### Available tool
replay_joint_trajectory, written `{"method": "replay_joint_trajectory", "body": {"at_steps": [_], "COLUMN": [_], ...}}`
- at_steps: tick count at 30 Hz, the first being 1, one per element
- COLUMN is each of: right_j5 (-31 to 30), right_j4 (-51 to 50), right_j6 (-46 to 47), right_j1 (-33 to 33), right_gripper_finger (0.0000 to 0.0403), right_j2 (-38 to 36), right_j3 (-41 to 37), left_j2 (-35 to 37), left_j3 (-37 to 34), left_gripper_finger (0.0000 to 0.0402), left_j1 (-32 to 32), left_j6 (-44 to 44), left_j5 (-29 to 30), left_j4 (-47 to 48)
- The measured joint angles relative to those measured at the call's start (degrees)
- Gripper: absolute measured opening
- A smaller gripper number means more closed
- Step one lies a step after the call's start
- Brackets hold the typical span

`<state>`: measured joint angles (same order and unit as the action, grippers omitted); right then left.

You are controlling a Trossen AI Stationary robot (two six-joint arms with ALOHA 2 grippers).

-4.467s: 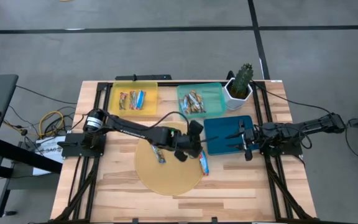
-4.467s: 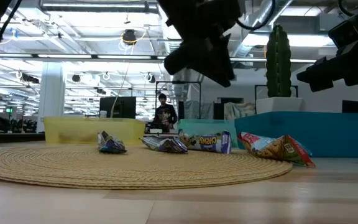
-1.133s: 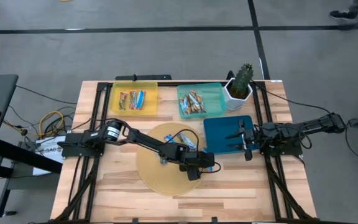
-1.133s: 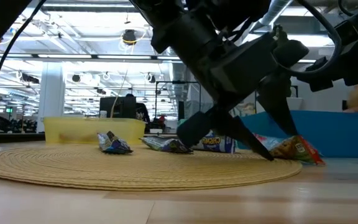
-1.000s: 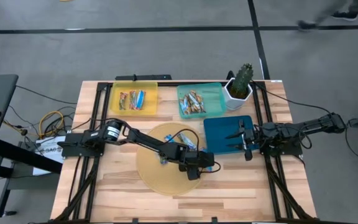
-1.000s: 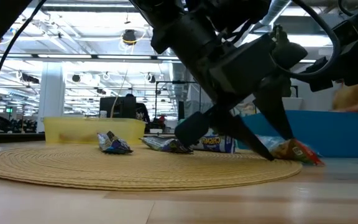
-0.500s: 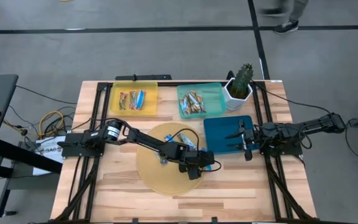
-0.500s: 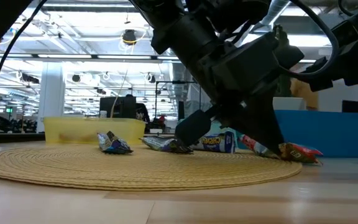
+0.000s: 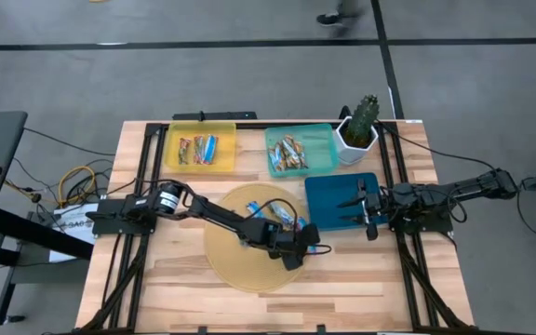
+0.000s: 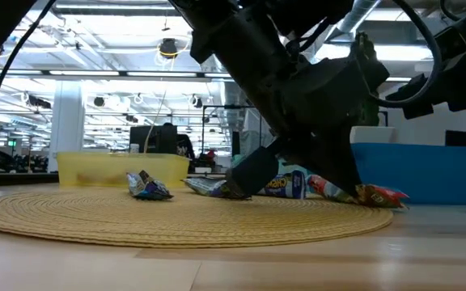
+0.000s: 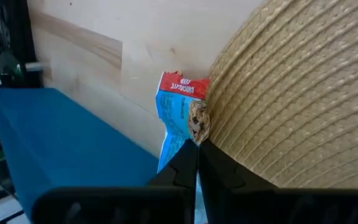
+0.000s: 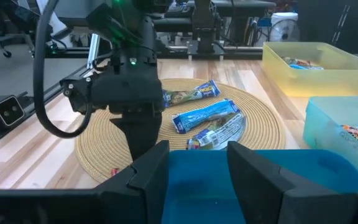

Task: Pick and place Granola Bars by type
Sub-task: Put the red granola bar into the yellow bin

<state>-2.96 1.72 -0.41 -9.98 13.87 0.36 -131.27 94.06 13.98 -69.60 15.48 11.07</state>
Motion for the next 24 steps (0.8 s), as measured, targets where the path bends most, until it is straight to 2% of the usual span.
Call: {"method": "replay_joint_trajectory", "body": {"at_steps": [12,24], "right_j5": [0.0,-0.02], "right_j4": [-0.03,-0.02], "right_j6": [0.0,0.0], "right_j1": [-0.02,0.0], "right_gripper_finger": [0.0154,0.0154], "right_j2": [-0.01,-0.02], "right_j3": [0.0,0.0], "left_j2": [4.54,9.19], "left_j3": [-0.07,-0.05], "left_gripper_finger": [0.0,0.0], "left_j1": [3.78,7.66], "left_j6": [2.04,1.95], "left_j5": [4.41,14.0], "left_j4": [1.54,8.62]}}
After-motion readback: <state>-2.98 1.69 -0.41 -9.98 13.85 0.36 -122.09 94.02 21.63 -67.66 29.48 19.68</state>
